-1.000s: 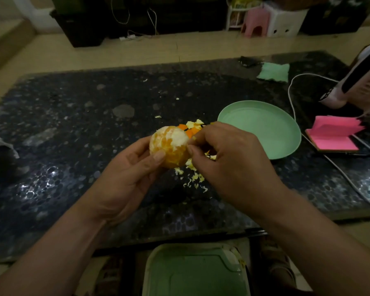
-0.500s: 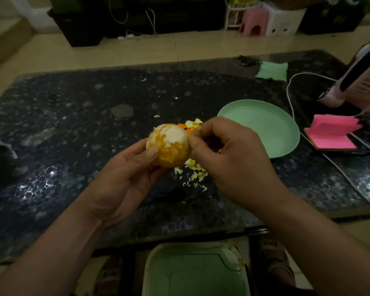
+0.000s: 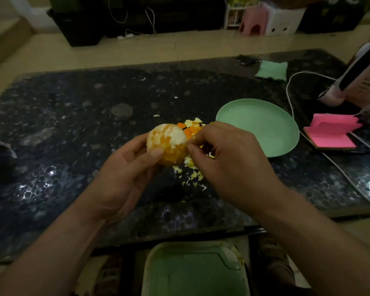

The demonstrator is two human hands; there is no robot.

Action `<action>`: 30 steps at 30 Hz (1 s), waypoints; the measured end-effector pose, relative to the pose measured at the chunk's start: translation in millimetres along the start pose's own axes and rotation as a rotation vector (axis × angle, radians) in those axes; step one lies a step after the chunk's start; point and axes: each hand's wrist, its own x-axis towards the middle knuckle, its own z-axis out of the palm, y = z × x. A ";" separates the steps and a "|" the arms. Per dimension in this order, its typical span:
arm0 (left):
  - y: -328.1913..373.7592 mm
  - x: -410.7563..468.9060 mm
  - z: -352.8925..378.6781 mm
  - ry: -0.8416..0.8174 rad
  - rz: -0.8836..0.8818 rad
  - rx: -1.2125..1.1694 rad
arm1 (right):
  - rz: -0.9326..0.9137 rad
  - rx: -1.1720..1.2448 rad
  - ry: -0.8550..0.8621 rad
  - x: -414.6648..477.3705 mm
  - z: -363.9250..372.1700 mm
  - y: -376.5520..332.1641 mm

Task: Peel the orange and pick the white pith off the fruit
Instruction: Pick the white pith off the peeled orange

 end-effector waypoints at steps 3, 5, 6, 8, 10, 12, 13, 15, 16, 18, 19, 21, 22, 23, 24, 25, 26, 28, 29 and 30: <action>-0.6 -0.6 0.5 0.004 0.025 0.072 | -0.004 -0.047 0.020 -0.9 3.3 -1.9; -0.3 -0.6 1.0 -0.004 0.031 0.082 | -0.005 -0.064 0.040 -0.6 4.7 -3.1; -0.2 -0.6 1.8 -0.005 0.031 0.080 | -0.008 -0.065 0.046 -0.2 5.3 -3.1; 0.1 -1.1 2.8 -0.005 0.030 0.069 | -0.016 -0.050 0.051 0.5 5.3 -3.1; 1.2 -1.4 3.3 -0.007 0.021 0.055 | -0.011 -0.005 0.048 0.7 3.2 -3.0; 3.4 -1.4 3.9 -0.014 0.001 0.011 | 0.022 0.092 0.043 0.6 -0.3 -3.0; 4.4 -1.3 3.5 -0.023 -0.006 -0.019 | 0.052 0.158 0.040 0.8 -1.9 -2.9; 6.0 -1.8 3.0 -0.042 -0.027 -0.067 | 0.121 0.267 0.026 1.5 -4.2 -3.3; 6.6 -2.0 2.6 -0.041 -0.039 -0.082 | 0.151 0.309 0.015 1.8 -4.8 -3.2; 7.9 -2.5 1.5 -0.039 -0.051 -0.107 | 0.191 0.373 -0.005 2.2 -5.8 -3.0; 8.7 -2.9 1.6 -0.041 -0.054 -0.114 | 0.199 0.390 -0.011 2.3 -6.7 -2.9; 9.0 -3.5 0.6 -0.056 -0.056 -0.118 | 0.201 0.401 -0.028 2.5 -8.5 -2.9; 9.1 -3.6 0.4 -0.060 -0.058 -0.120 | 0.200 0.402 -0.038 2.9 -9.3 -3.0; 9.5 -3.7 -0.2 -0.058 -0.059 -0.122 | 0.198 0.400 -0.051 3.2 -10.4 -3.3; 9.4 -3.7 -1.2 -0.057 -0.060 -0.130 | 0.192 0.395 -0.064 3.4 -11.1 -3.4; 9.3 -3.5 -2.6 -0.061 -0.058 -0.139 | 0.183 0.386 -0.075 3.2 -11.8 -3.6; 8.9 -3.4 -3.1 -0.065 -0.054 -0.140 | 0.170 0.372 -0.078 2.7 -12.1 -3.5; 8.0 -3.7 -2.8 -0.050 -0.040 -0.113 | 0.132 0.312 -0.065 1.1 -12.1 -3.8; 7.4 -3.7 -2.4 -0.036 -0.034 -0.091 | 0.109 0.266 -0.058 0.5 -11.5 -3.5; 6.9 -3.5 -2.2 -0.020 -0.030 -0.071 | 0.089 0.219 -0.050 0.1 -10.3 -2.8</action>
